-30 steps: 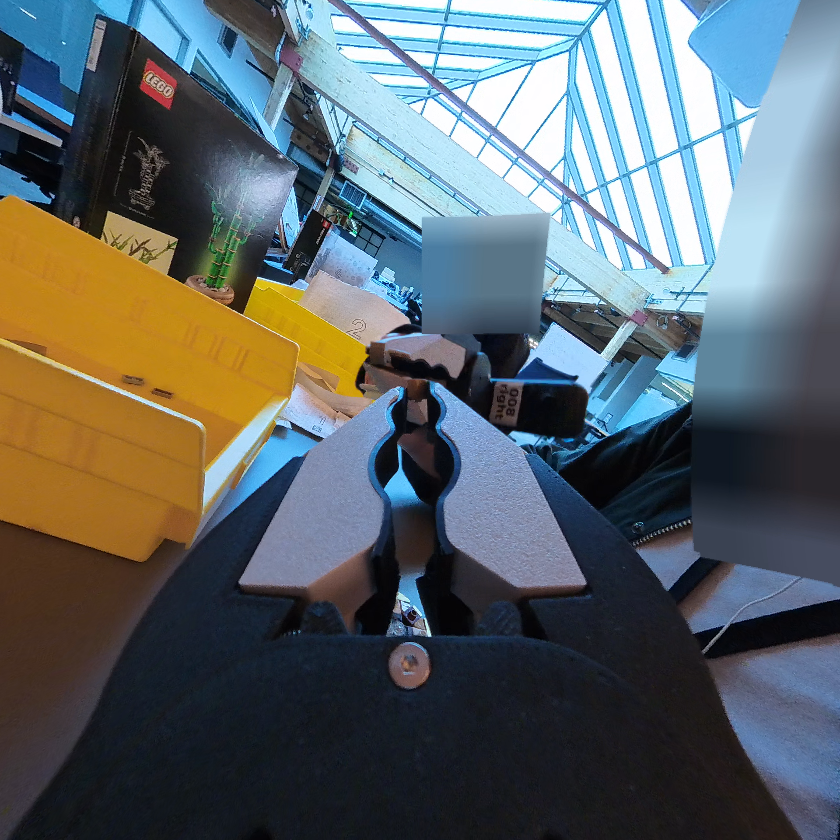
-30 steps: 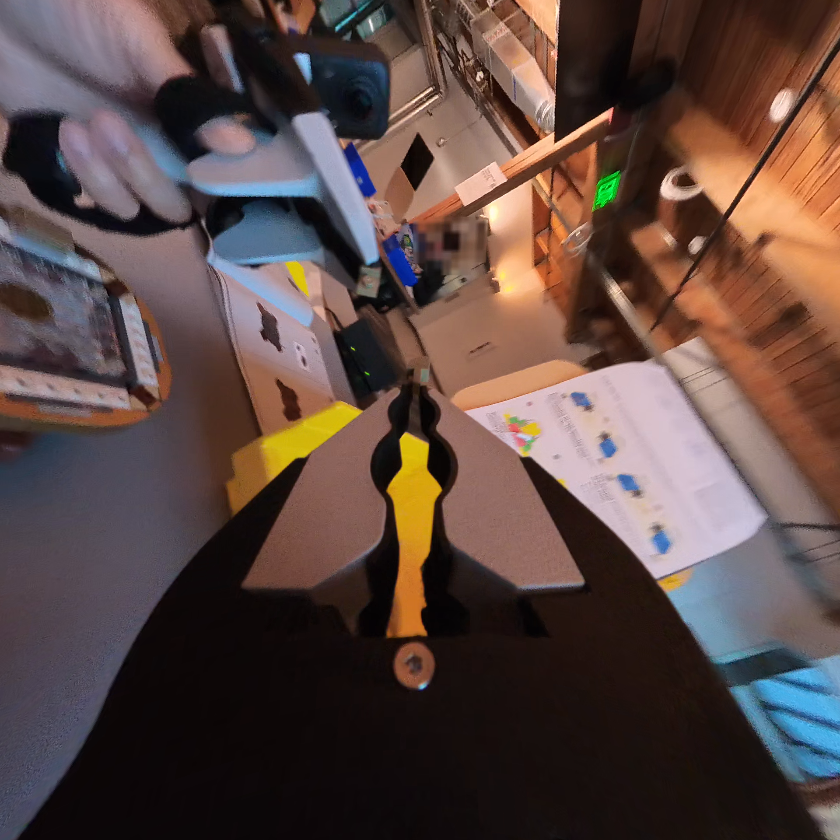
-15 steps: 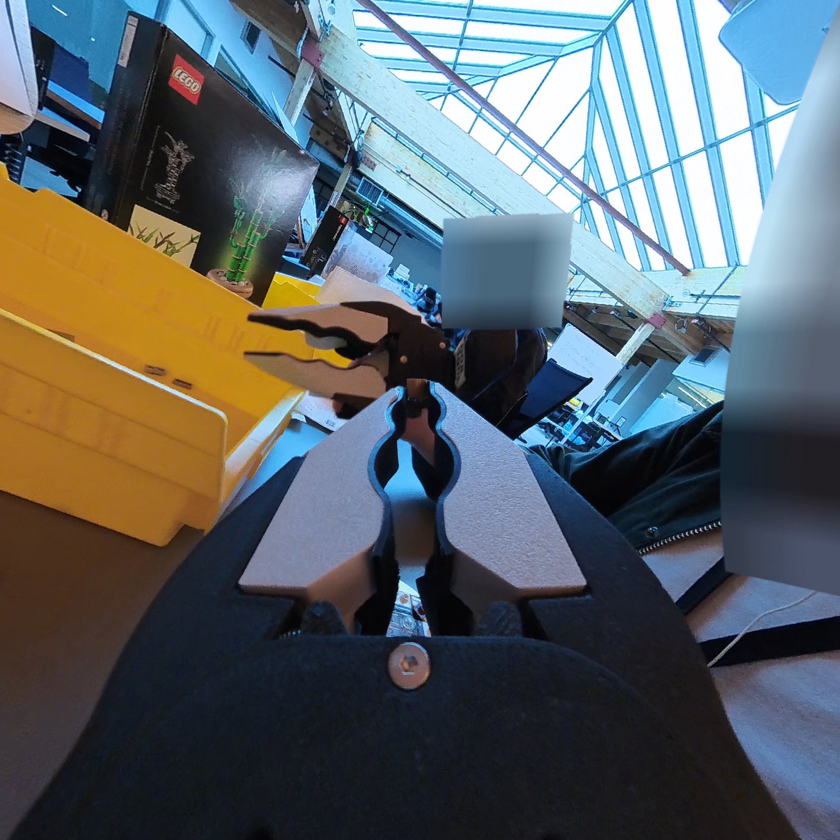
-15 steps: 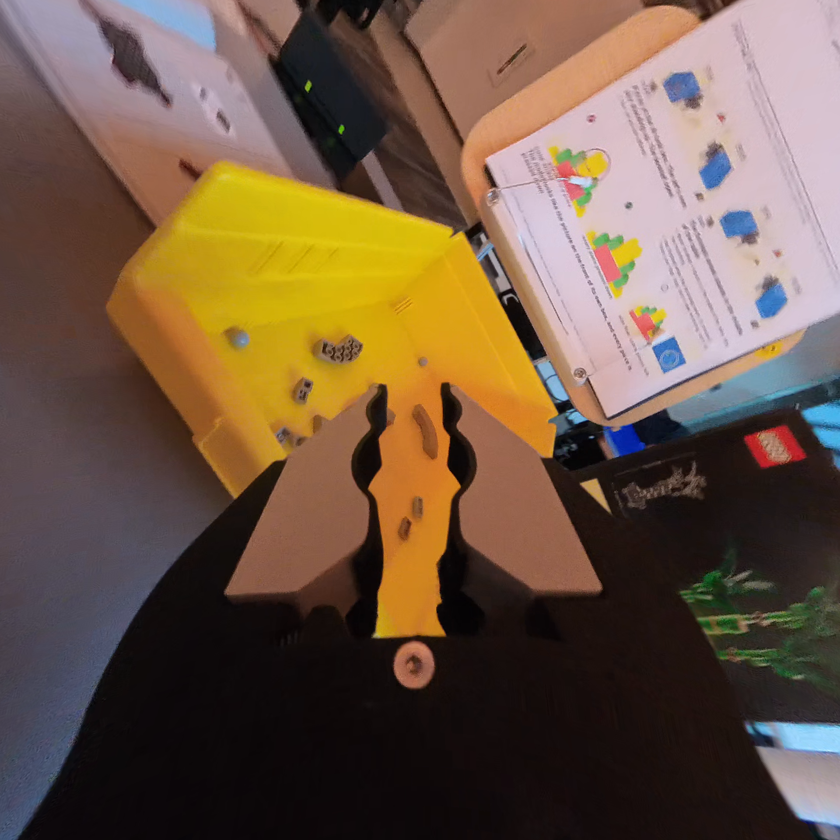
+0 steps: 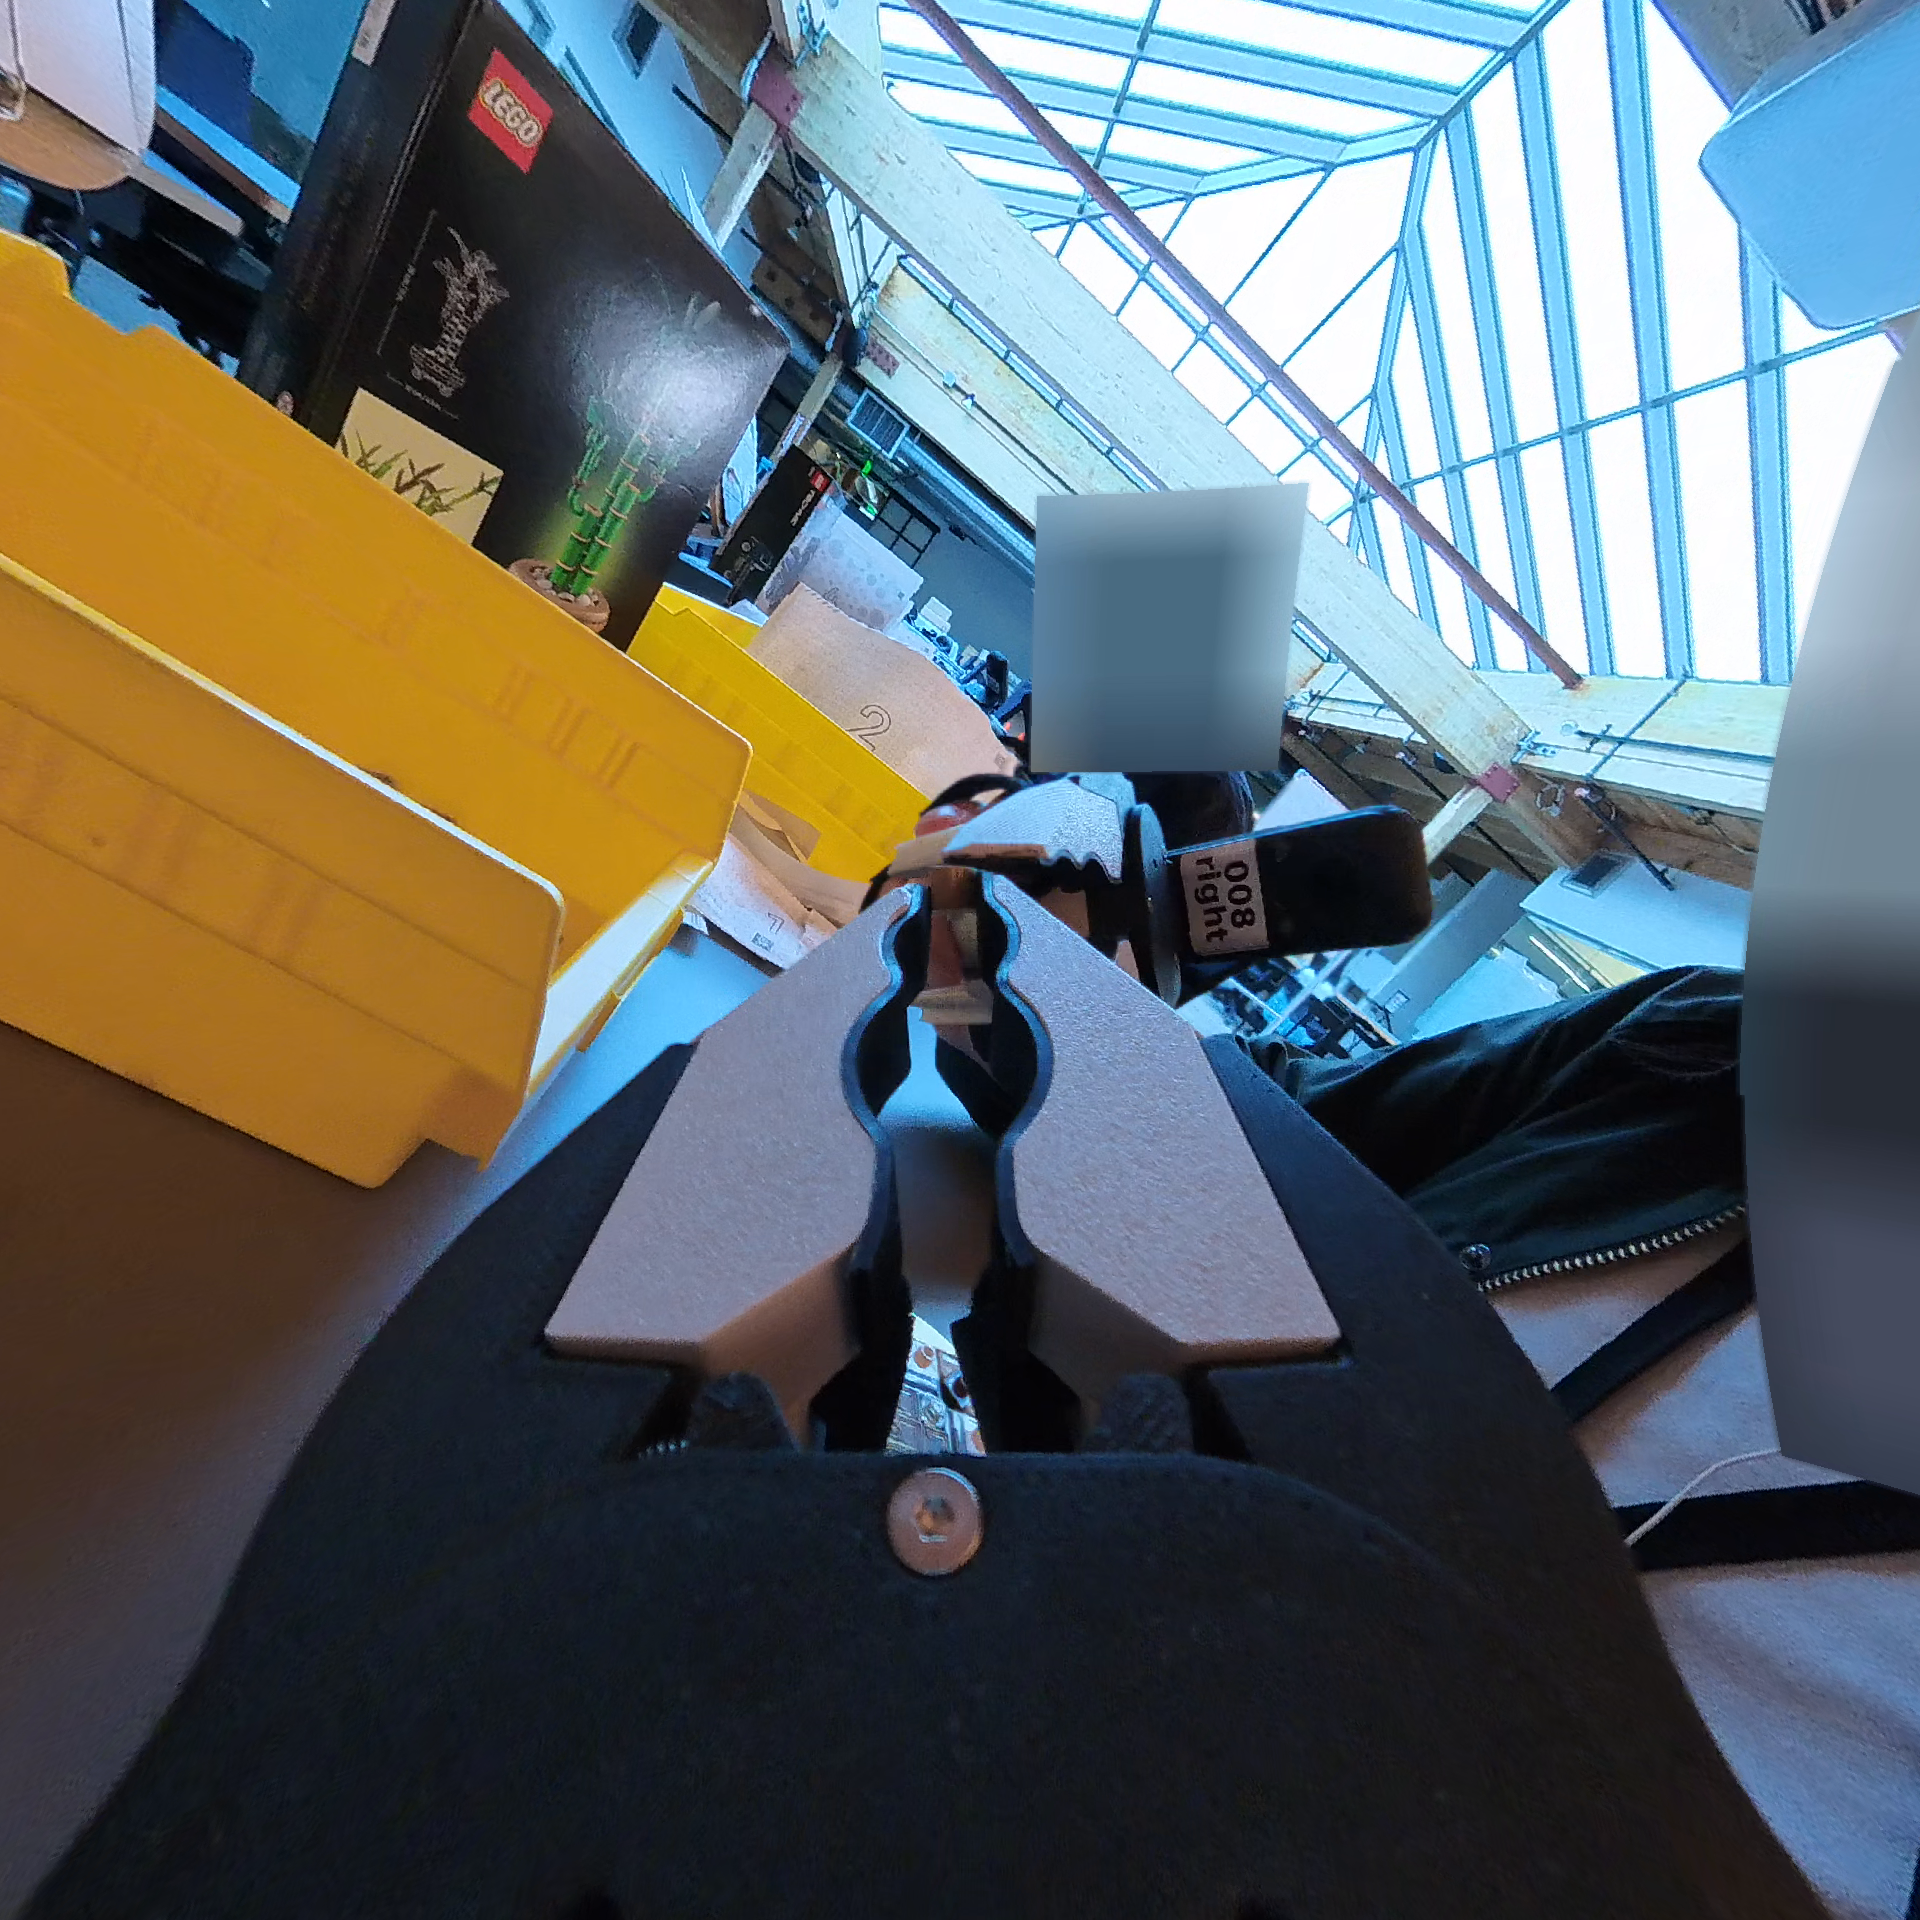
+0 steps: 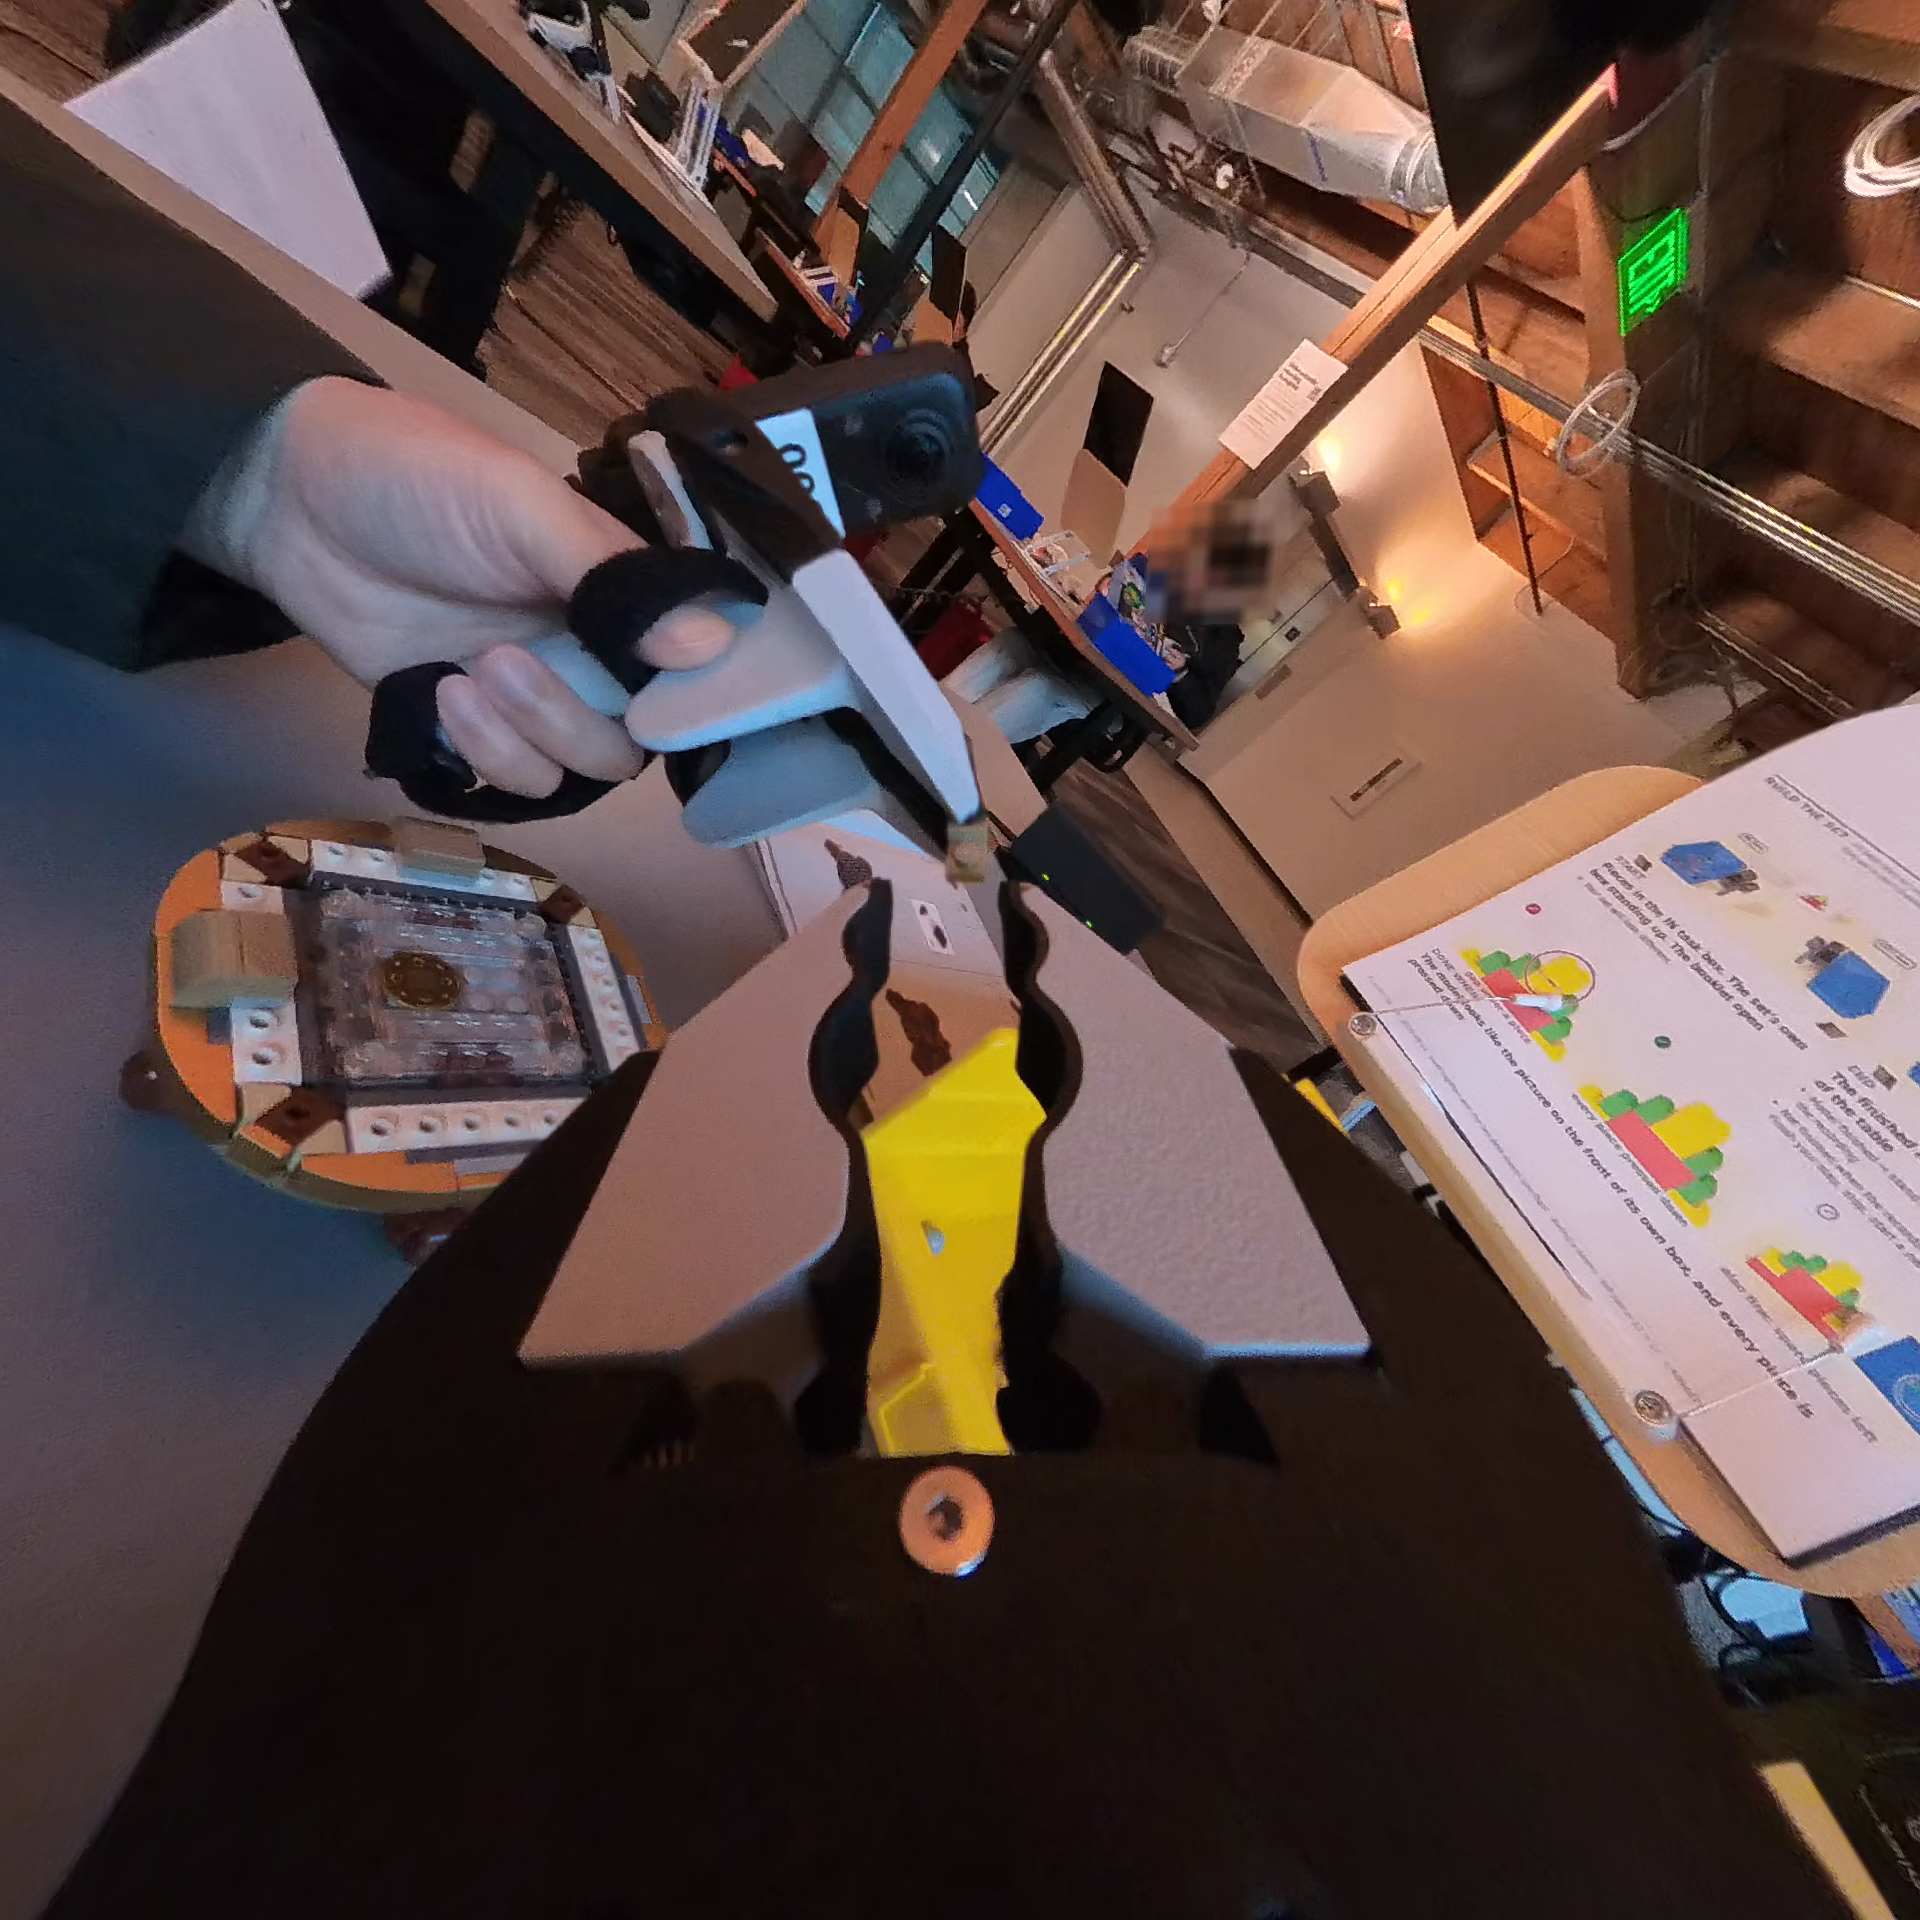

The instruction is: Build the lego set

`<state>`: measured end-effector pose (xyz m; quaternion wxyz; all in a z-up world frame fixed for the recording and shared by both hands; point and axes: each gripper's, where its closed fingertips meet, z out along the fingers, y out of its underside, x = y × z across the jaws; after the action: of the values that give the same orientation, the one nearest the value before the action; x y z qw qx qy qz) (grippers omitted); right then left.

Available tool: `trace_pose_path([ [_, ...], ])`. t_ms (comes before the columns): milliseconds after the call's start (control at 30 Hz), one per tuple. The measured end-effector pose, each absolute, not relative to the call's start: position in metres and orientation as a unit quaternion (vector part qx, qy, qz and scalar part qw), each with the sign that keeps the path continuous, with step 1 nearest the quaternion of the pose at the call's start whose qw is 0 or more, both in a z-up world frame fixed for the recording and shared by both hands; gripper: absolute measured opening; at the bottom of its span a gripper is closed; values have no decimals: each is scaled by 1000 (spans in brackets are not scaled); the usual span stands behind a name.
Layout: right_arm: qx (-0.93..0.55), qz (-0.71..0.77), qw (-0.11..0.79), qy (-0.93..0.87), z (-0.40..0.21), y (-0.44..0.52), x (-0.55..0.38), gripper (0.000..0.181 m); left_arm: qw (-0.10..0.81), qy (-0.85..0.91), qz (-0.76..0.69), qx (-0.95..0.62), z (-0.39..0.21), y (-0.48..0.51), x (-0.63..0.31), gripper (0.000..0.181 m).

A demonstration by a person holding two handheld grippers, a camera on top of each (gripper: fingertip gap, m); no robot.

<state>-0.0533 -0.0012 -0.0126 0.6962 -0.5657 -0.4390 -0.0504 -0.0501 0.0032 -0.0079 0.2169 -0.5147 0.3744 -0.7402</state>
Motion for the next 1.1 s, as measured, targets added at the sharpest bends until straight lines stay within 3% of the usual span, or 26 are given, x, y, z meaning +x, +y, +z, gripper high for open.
trace_pose_path([
  [233,-565,-81,699,-431,-12,2,-54,6,210,385,-740,-510,-10,-4,-47,6],
  [467,-617,65,700,-355,-6,5,-43,5,216,359,-751,-510,-5,6,-50,16],
  [567,-628,211,696,-278,6,4,-35,5,212,350,-757,-510,-4,10,-51,16],
  [633,-591,439,649,-192,29,-7,-32,5,206,353,-758,-508,-5,8,-51,14],
  [733,-366,760,536,-45,83,-31,17,5,200,367,-753,-509,-9,3,-49,12],
  [833,-267,818,509,37,85,-27,57,5,196,381,-747,-508,-12,-2,-47,10],
  [1100,-257,833,489,41,85,-26,57,5,199,379,-749,-506,-9,1,-50,8],
])
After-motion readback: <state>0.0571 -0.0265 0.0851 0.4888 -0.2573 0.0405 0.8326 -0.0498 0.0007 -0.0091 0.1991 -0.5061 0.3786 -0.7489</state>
